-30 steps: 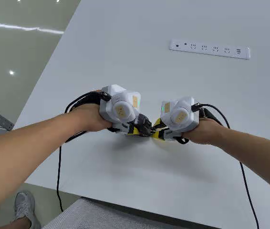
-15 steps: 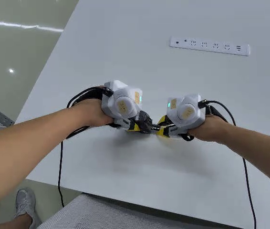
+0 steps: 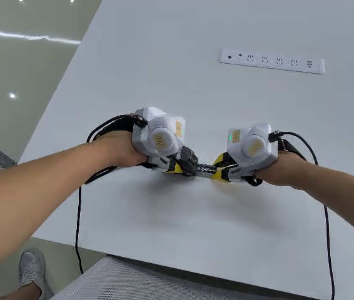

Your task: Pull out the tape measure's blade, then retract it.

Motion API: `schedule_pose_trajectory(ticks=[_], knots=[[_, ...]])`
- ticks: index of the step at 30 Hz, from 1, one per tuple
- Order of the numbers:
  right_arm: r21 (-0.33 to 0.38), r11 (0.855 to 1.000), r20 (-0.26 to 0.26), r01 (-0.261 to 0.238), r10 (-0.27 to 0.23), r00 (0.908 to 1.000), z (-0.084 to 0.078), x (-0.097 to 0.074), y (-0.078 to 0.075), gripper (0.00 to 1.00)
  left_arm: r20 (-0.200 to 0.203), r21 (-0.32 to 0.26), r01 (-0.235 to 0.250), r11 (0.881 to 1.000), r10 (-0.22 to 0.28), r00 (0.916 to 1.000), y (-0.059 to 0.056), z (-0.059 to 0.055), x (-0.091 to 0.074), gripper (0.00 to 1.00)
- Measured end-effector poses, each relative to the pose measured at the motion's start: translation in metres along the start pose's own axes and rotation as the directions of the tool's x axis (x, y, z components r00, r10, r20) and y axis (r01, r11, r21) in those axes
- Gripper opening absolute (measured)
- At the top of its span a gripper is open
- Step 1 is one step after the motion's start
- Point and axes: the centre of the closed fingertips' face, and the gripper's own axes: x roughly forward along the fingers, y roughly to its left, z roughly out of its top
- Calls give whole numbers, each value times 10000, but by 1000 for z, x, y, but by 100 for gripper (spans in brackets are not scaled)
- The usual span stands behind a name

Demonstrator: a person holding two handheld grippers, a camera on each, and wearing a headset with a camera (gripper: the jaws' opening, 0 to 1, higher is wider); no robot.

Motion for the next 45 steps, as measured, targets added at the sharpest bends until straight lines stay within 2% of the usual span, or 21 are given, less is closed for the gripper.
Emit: schedule_pose_trajectory(ticks=[15, 29, 45], knots=[[322, 9995, -67, 38, -36, 10000, -17, -14, 1, 10, -72, 88, 52, 9999, -51, 10000, -1, 1, 0, 30], [526, 9984, -295, 210, -194, 9994, -45, -37, 2, 10, -139, 149, 77, 9999, -75, 9999, -3, 2, 0, 30], [837, 9962, -469, 231, -192, 9987, -68, -59, 6, 10, -190, 157, 119, 9998, -116, 9998, -4, 1, 1, 30]])
